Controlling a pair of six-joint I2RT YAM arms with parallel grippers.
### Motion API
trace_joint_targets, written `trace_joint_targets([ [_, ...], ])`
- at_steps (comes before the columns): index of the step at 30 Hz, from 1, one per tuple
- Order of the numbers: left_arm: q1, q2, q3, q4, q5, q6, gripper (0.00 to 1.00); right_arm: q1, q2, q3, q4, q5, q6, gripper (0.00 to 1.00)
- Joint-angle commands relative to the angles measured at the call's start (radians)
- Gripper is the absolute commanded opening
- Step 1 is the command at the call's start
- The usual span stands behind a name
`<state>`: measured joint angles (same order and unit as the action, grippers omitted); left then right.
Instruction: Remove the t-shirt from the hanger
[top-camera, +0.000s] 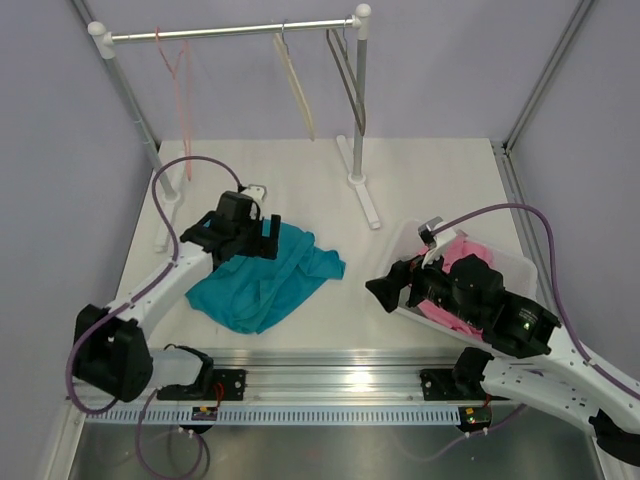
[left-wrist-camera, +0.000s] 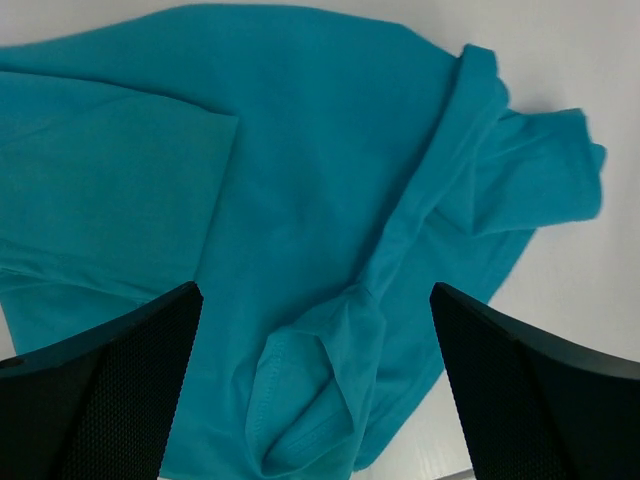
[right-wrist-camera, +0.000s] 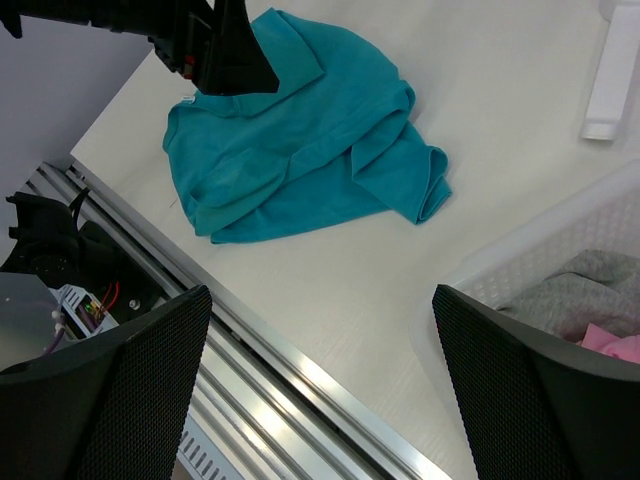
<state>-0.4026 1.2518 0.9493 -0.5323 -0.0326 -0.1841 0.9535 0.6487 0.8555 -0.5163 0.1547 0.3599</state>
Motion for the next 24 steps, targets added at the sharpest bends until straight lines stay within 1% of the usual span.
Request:
trace_joint_targets([
  [1,-0.021,0.09,0.005,0.117,-0.101,-0.029,0.99,-0.001,-0.032,-0.027,0.05,0.039,0.011,0.99],
  [3,-0.041,0.138,-0.004,0.156,-0.139,-0.028,0.99,-0.002,-0.037,-0.035,0.059,0.037,0.005,1.0],
  [5,-0.045,0.202,-0.014,0.202,-0.145,-0.034,0.99,-0.002,-0.037,-0.038,0.064,0.032,-0.001,1.0],
  [10,-0.05,0.365,-0.029,0.288,-0.115,-0.061,0.99,-0.002,-0.052,-0.047,0.068,0.042,-0.018,1.0],
  [14,-0.065,0.441,-0.032,0.324,-0.122,-0.075,0.99,-0.002,-0.069,-0.058,0.07,0.04,-0.027,1.0],
  [18,-0.082,0.511,-0.046,0.367,-0.113,-0.12,0.99,-0.002,-0.073,-0.059,0.068,0.057,-0.032,1.0],
  [19,-0.093,0.515,-0.059,0.391,-0.106,-0.12,0.96,-0.002,-0.067,-0.053,0.065,0.063,-0.03,1.0],
  [21,-0.094,0.523,-0.064,0.4,-0.066,-0.124,0.69,-0.002,-0.063,-0.039,0.053,0.065,-0.024,1.0],
  [23,-0.096,0.509,-0.069,0.405,-0.04,-0.133,0.27,-0.002,-0.066,-0.038,0.052,0.068,-0.006,0.99],
  [24,-0.096,0.468,-0.073,0.407,-0.011,-0.14,0.11,-0.002,-0.069,-0.038,0.058,0.068,0.002,0.99],
])
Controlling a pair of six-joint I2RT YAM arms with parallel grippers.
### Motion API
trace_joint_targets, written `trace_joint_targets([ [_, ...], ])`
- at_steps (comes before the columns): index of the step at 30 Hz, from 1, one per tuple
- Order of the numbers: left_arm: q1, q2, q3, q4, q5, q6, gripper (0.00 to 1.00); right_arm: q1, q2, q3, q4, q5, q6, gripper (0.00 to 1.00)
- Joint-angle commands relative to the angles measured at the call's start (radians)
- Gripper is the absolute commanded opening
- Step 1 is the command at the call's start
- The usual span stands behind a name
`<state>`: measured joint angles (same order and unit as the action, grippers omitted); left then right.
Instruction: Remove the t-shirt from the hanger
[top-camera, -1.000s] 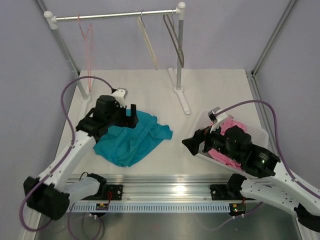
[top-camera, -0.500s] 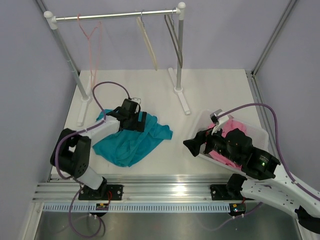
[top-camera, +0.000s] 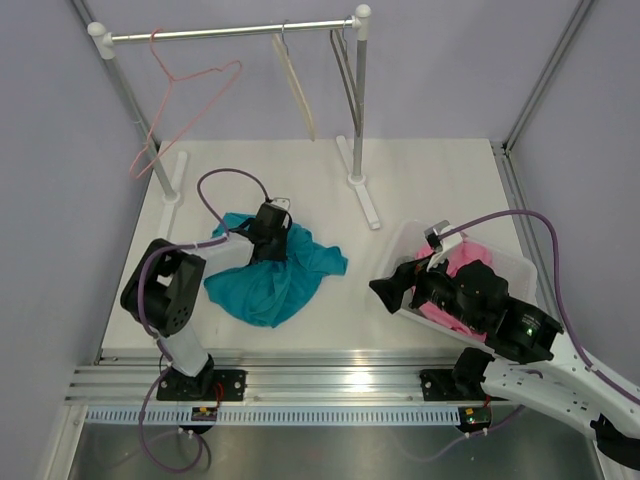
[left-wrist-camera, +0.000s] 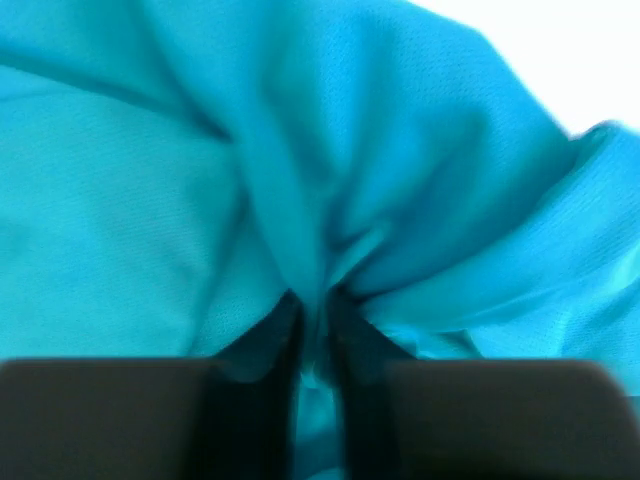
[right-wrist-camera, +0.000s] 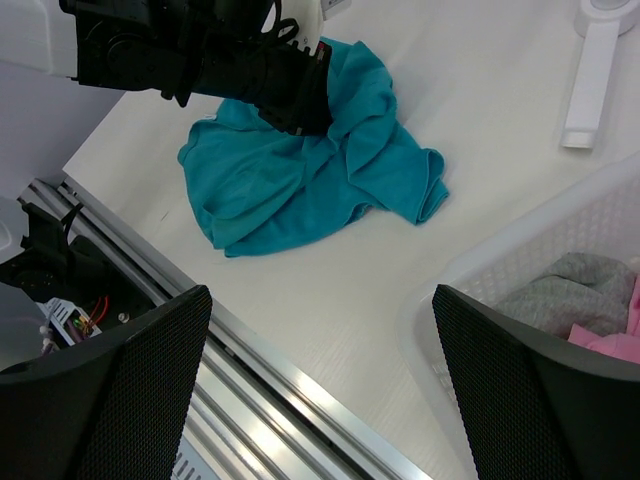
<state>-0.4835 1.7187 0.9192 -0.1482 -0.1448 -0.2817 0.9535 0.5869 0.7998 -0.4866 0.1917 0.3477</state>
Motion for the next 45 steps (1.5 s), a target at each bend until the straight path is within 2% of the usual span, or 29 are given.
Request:
trace_joint_targets([
  [1,-0.015,-0.028,-0.046,0.021,0.12,-0.043,0.04,-0.002,-0.012,0.016,0.036,0.034,0.031,1.0],
  [2,-0.015,-0.065,-0.045,0.013,0.135,-0.043,0.0,-0.002,-0.012,0.016,0.051,0.034,0.037,0.99],
  [6,-0.015,-0.31,0.003,-0.027,0.257,-0.059,0.0,-0.002,0.022,-0.005,0.136,0.046,0.04,1.0],
  [8,-0.015,-0.441,0.058,-0.045,0.33,-0.074,0.0,-0.002,0.074,-0.037,0.268,-0.004,-0.004,1.0],
  [10,-0.023,-0.52,0.096,-0.071,0.376,-0.088,0.0,-0.002,0.179,-0.022,0.304,-0.038,-0.025,0.99],
  [13,-0.053,-0.586,0.15,-0.088,0.425,-0.126,0.0,-0.002,0.296,-0.017,0.423,-0.106,-0.08,0.99],
  [15,-0.079,-0.626,0.149,-0.067,0.464,-0.157,0.0,-0.001,0.367,-0.007,0.547,-0.083,-0.139,0.99],
  [18,-0.098,-0.671,0.136,-0.027,0.533,-0.192,0.0,-0.002,0.459,0.042,0.582,-0.092,-0.196,0.99],
  [24,-0.118,-0.775,0.081,0.107,0.628,-0.283,0.0,-0.002,0.508,-0.023,0.838,-0.123,-0.295,0.99],
  [31,-0.145,-0.774,0.006,0.315,0.723,-0.419,0.0,-0.002,0.639,0.015,0.99,-0.036,-0.342,1.0],
  [33,-0.178,-0.763,0.01,0.361,0.743,-0.445,0.0,-0.002,0.679,0.045,0.991,-0.003,-0.377,0.9],
  [34,-0.185,-0.763,0.018,0.361,0.743,-0.447,0.0,-0.002,0.68,0.041,1.023,0.047,-0.383,0.73],
  [35,-0.196,-0.763,0.03,0.358,0.738,-0.445,0.0,-0.002,0.665,0.018,1.037,0.086,-0.38,0.35],
  [38,-0.196,-0.772,0.058,0.323,0.719,-0.427,0.0,-0.002,0.584,-0.04,1.077,0.185,-0.389,0.0],
  [39,-0.196,-0.771,0.067,0.314,0.714,-0.422,0.06,-0.002,0.558,-0.05,1.076,0.199,-0.389,0.0],
  [40,-0.196,-0.763,0.076,0.305,0.717,-0.412,0.36,-0.002,0.532,-0.054,1.067,0.236,-0.391,0.0],
  [42,-0.196,-0.751,0.099,0.294,0.729,-0.406,0.61,-0.002,0.458,-0.057,1.059,0.302,-0.392,0.0],
  [45,-0.196,-0.722,0.104,0.354,0.778,-0.416,0.89,-0.002,0.38,-0.022,0.995,0.379,-0.424,0.0],
])
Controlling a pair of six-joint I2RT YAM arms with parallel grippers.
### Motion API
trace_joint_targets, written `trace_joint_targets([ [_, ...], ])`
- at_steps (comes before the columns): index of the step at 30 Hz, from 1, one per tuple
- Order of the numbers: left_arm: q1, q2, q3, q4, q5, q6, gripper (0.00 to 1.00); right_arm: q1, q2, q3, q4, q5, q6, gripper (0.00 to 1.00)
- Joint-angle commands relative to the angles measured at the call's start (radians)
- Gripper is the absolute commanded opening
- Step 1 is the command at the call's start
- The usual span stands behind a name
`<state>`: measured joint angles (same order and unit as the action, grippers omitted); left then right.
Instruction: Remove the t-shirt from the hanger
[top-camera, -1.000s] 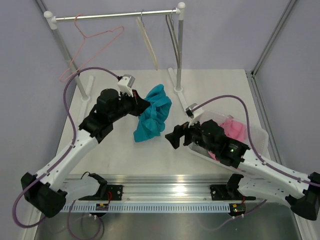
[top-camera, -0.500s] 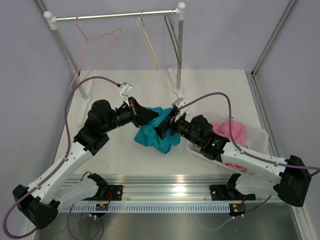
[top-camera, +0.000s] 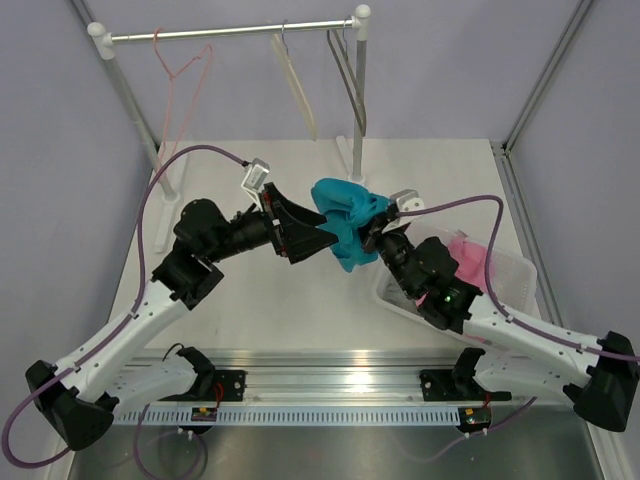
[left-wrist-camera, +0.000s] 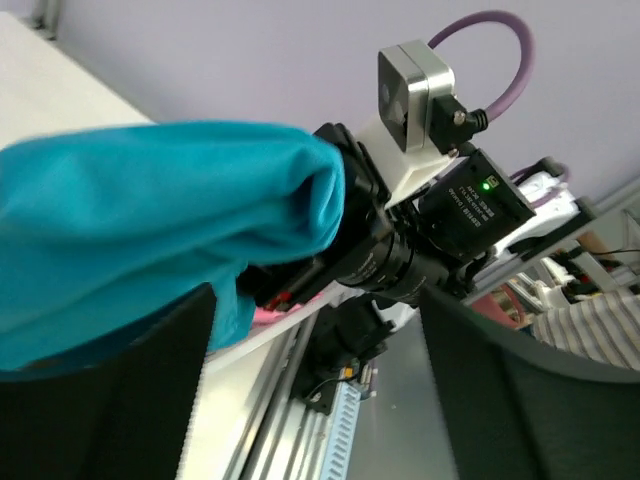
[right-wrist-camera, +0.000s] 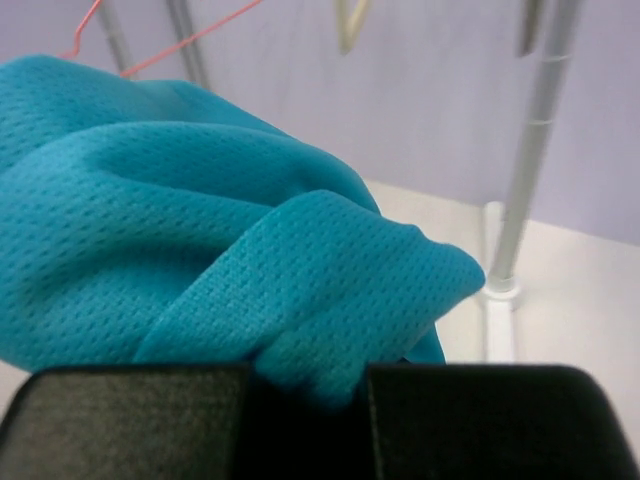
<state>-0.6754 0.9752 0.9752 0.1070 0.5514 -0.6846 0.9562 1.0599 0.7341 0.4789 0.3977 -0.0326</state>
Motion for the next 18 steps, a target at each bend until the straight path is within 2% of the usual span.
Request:
trace_joint_targets([
  [1,-0.004,0.029,0.04,0.118,0.097,-0.021,0.99,-0.005,-0.112,0.056,-0.026,0.24,-0.053,0.0],
  [6,-0.004,0.057,0.063,0.129,0.127,-0.007,0.99,-0.013,-0.261,0.163,-0.201,0.36,-0.127,0.0],
  [9,-0.004,0.05,0.112,0.028,0.078,0.066,0.99,-0.013,-0.305,0.302,-0.464,0.43,-0.127,0.0],
  [11,-0.004,0.019,0.105,-0.049,0.032,0.111,0.99,-0.014,-0.322,0.408,-0.706,0.52,-0.048,0.0],
  [13,-0.004,-0.015,0.024,-0.072,-0.055,0.186,0.99,-0.013,-0.348,0.448,-0.845,0.553,0.099,0.0],
  [15,-0.004,-0.045,-0.029,-0.107,-0.188,0.249,0.99,-0.014,-0.386,0.394,-0.961,0.587,0.234,0.0],
  [18,-0.004,-0.062,-0.113,-0.154,-0.254,0.269,0.99,-0.014,-0.409,0.29,-1.049,0.609,0.364,0.0],
])
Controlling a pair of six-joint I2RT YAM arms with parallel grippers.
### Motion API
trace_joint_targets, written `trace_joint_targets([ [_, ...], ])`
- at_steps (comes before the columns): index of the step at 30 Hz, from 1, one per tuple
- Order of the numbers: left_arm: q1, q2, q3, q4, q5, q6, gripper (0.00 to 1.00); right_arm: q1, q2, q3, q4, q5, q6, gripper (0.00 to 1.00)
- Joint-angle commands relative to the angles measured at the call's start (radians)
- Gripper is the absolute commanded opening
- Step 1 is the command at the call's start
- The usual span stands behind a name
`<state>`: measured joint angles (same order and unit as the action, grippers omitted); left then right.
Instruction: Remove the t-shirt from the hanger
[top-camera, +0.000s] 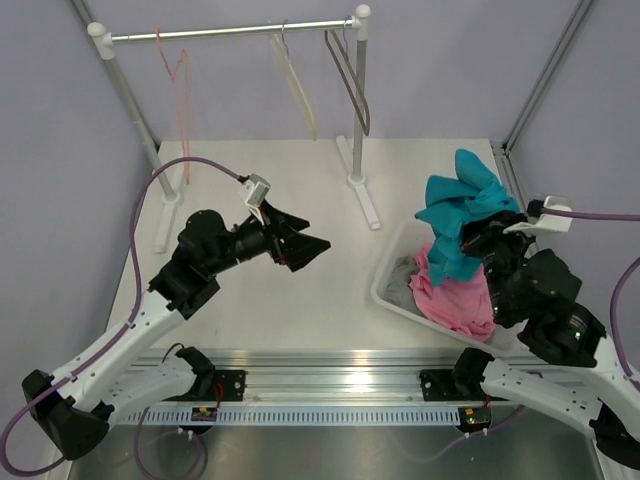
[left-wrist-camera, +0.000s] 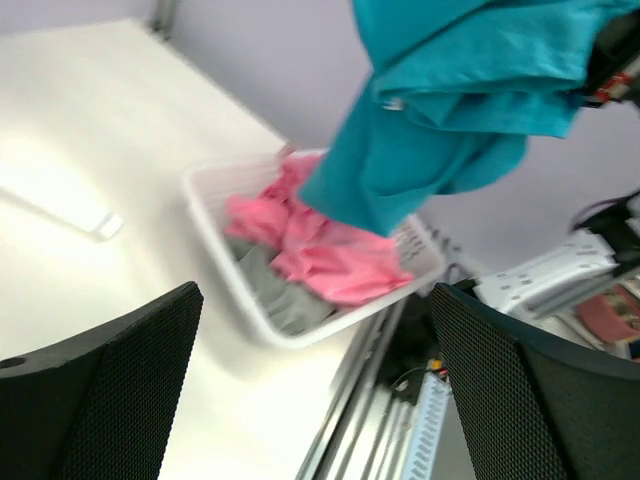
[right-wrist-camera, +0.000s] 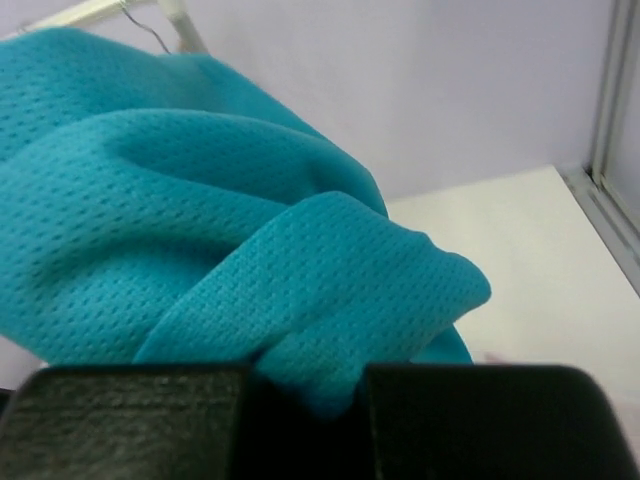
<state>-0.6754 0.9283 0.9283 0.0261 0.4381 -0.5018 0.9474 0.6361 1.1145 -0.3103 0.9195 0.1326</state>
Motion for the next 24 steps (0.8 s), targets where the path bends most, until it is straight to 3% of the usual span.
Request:
trace_joint_targets([
  [1,-0.004,-0.025,-0.086,-0.066,-0.133,0.083,0.99,-0.006,0.014,-0.125,-0.25,0.081,0.232,0.0],
  [6,-0.004,-0.098,-0.227,0.029,-0.154,0.06,0.99,-0.022,0.065,-0.303,-0.187,0.047,0.384,0.0],
  [12,-0.006,-0.143,-0.322,0.057,-0.194,0.029,0.99,-0.263,0.263,-0.442,-0.107,-0.22,0.587,0.0],
  [15,-0.006,-0.164,-0.376,0.064,-0.235,0.043,0.99,-0.269,0.338,-0.508,-0.122,-0.208,0.78,0.0],
  [19,-0.006,-0.169,-0.384,0.061,-0.254,0.042,0.99,-0.271,0.369,-0.639,-0.012,-0.245,0.935,0.0],
  [24,-0.006,-0.18,-0.384,0.046,-0.268,0.042,0.99,-0.272,0.389,-0.66,-0.064,-0.185,1.068,0.0],
])
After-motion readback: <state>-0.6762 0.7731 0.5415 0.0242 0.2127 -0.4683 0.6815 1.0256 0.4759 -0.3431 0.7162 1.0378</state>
